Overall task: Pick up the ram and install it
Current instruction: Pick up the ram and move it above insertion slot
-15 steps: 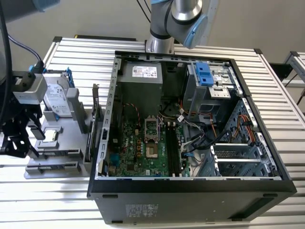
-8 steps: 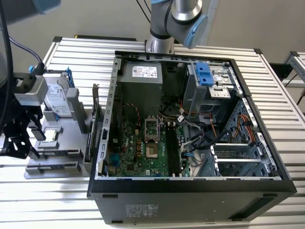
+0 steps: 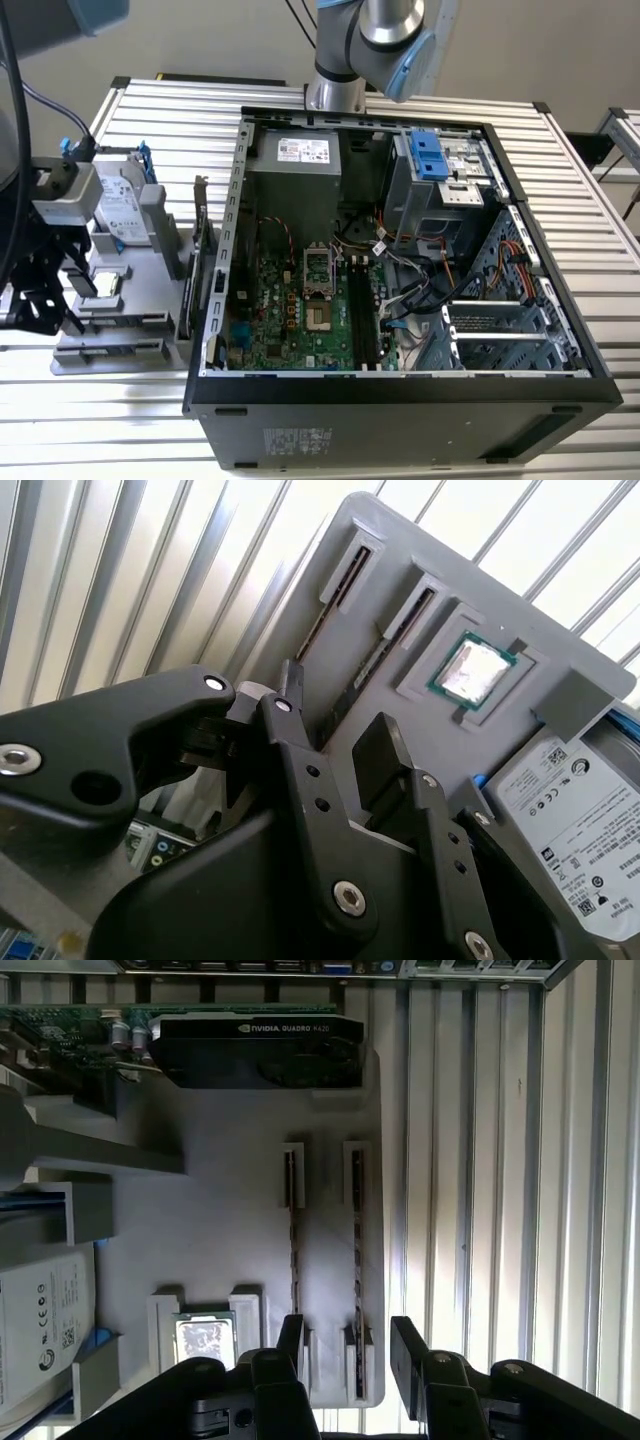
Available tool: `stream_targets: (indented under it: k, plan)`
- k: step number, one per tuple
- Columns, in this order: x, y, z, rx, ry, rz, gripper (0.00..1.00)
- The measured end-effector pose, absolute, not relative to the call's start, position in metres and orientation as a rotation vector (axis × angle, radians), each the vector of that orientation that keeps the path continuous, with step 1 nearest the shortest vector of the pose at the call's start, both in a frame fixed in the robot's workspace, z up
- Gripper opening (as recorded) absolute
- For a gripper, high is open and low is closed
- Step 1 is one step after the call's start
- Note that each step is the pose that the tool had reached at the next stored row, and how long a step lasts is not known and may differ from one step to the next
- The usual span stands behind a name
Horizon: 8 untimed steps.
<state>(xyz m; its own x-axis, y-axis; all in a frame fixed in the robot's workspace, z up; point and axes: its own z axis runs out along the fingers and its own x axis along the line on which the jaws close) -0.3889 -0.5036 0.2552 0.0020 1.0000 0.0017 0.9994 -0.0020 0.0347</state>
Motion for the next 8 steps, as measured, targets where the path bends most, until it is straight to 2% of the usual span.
stream_targets:
  k: [8]
  plan:
    - [-0.3888,-0.5037,0.253,2.206,2.202,0.039,1.0]
